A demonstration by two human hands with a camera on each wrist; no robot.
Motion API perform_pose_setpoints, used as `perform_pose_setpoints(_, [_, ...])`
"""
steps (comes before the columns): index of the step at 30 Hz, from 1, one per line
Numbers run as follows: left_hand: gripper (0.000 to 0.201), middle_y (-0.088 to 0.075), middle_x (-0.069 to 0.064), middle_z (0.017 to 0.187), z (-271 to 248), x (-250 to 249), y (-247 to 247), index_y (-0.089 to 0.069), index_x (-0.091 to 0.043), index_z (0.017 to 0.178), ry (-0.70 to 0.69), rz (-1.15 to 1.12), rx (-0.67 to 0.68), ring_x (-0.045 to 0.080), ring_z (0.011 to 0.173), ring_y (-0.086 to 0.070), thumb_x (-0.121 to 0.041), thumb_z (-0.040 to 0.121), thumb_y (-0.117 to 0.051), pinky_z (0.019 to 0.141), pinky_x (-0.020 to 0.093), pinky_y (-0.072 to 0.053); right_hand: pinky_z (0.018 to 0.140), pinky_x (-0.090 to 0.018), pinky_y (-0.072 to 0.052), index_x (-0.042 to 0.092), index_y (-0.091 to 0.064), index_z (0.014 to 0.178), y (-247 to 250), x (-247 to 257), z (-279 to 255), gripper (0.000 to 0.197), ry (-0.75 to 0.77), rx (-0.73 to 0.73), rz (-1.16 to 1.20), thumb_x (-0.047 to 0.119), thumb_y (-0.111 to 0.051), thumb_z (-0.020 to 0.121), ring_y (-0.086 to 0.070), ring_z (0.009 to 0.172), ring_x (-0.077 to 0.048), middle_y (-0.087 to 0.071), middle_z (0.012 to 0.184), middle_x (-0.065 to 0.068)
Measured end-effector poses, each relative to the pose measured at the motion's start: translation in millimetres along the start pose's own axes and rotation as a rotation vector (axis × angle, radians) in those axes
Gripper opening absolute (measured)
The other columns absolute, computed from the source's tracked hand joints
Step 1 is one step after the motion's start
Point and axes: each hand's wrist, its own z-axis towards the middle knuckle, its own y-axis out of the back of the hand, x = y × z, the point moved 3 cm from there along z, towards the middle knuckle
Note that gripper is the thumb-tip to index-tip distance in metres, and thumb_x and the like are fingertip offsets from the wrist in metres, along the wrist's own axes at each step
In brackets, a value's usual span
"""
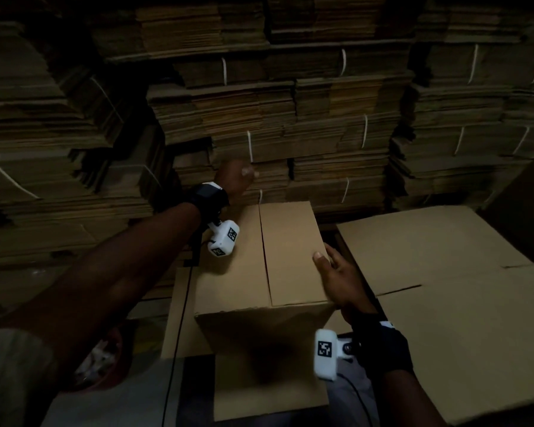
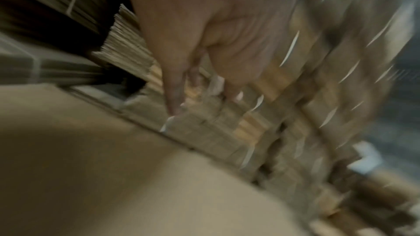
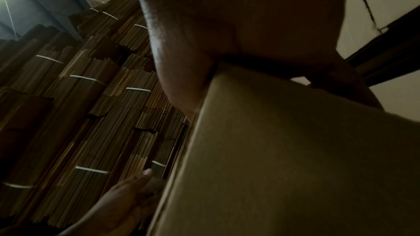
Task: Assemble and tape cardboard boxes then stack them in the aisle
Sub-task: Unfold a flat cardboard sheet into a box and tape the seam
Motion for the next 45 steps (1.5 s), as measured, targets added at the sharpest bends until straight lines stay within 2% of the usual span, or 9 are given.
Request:
perform_pose_setpoints(9, [0.009, -0.059, 0.006, 0.101, -128, -36, 4, -0.059, -0.018, 0.109, -0.014, -0.592, 0.042, 0.016, 0.080, -0.059, -0.020, 0.102, -0.053, 0.061, 0.033, -0.057, 0.102, -0.048, -0.053, 0.039, -0.055, 0.139, 3, 0, -2, 0.042, 0.013, 0.024, -0.006, 0.052, -0.056, 0.099, -0.065, 0.115, -0.015, -0.068, 0.126, 0.007])
perform_pose_setpoints(13, [0.031, -0.053, 0.009, 0.090, -202, -35, -7, -0.065, -0.024, 0.122, 0.133, -0.716, 0.071, 0.027, 0.077, -0.060, -0.029, 0.109, -0.037, 0.066, 0.043, -0.057, 0.098, -0.040, -0.055, 0.035, -0.056, 0.136, 4, 8, -9, 0.032, 0.044, 0.041, 0.007, 0.041, -0.052, 0.104, -0.066, 0.109, -0.015, -0.069, 0.121, 0.004])
perform_pose_setpoints(18, [0.077, -0.065, 0.006, 0.117, -265, -30, -27, -0.030, -0.028, 0.155, 0.213, -0.700, -0.036, 0.022, 0.096, -0.072, -0.015, 0.091, -0.070, 0.081, 0.040, -0.062, 0.097, -0.033, -0.053, 0.034, -0.061, 0.125, 6, 13, -14, 0.026, 0.088, 0.083, 0.023, 0.043, -0.060, 0.100, -0.065, 0.110, -0.009, -0.069, 0.117, 0.010])
perform_pose_setpoints(22, [0.030, -0.070, 0.015, 0.119, -300, -30, -38, -0.069, -0.014, 0.118, 0.268, -0.737, -0.153, 0.022, 0.096, -0.072, -0.024, 0.090, -0.070, 0.087, 0.040, -0.060, 0.100, -0.044, -0.055, 0.032, -0.055, 0.141, 8, 4, -21, 0.071, 0.043, 0.053, 0.046, 0.065, -0.070, 0.080, -0.062, 0.121, -0.013, -0.062, 0.138, 0.002])
perform_pose_setpoints(26, [0.016, -0.072, 0.007, 0.097, -341, -28, -50, -0.069, -0.009, 0.097, 0.343, -0.804, -0.239, 0.025, 0.096, -0.069, -0.017, 0.101, -0.056, 0.082, 0.042, -0.062, 0.104, -0.046, -0.050, 0.029, -0.055, 0.140, 6, 12, -57, 0.049, 0.324, -0.142, -0.223, 0.047, -0.063, 0.095, -0.049, 0.129, -0.017, -0.050, 0.145, 0.001])
perform_pose_setpoints(31, [0.025, -0.054, 0.000, 0.064, -398, -15, -39, -0.060, -0.003, 0.100, 0.413, -0.711, -0.341, 0.015, 0.053, -0.051, -0.026, 0.104, -0.051, 0.050, 0.028, -0.046, 0.097, -0.052, -0.051, 0.022, -0.068, 0.120, -32, 18, -117, 0.031, 0.682, -0.154, -0.171, 0.037, -0.059, 0.095, -0.057, 0.121, -0.020, -0.064, 0.127, 0.000])
perform_pose_setpoints(34, [0.042, -0.047, -0.003, 0.061, -425, 10, -31, -0.060, -0.006, 0.100, 0.545, -0.728, -0.360, 0.011, 0.049, -0.042, -0.045, 0.103, -0.044, 0.048, 0.026, -0.035, 0.099, -0.042, -0.050, 0.011, -0.072, 0.110, -63, 18, -151, 0.023, 0.828, -0.149, -0.166, 0.025, -0.061, 0.095, -0.062, 0.112, -0.026, -0.070, 0.116, -0.006])
perform_pose_setpoints(40, [0.019, -0.057, 0.007, 0.081, -476, 73, 6, -0.052, -0.011, 0.115, 0.675, -0.775, -0.371, 0.020, 0.062, -0.052, -0.016, 0.109, -0.035, 0.056, 0.034, -0.045, 0.093, -0.020, -0.041, 0.013, -0.071, 0.112, -158, 1, -204, 0.028, 0.771, 0.150, -0.178, 0.029, -0.055, 0.096, -0.062, 0.109, -0.021, -0.069, 0.114, -0.003])
perform_pose_setpoints(45, [0.024, -0.067, 0.015, 0.091, -523, 143, 65, -0.058, -0.003, 0.125, 0.596, -0.661, -0.476, 0.019, 0.064, -0.065, -0.002, 0.101, -0.056, 0.062, 0.028, -0.057, 0.083, -0.049, -0.056, 0.017, -0.070, 0.110, -260, -6, -225, 0.023, 0.726, 0.291, -0.186, 0.028, -0.056, 0.095, -0.064, 0.104, -0.023, -0.068, 0.110, 0.000])
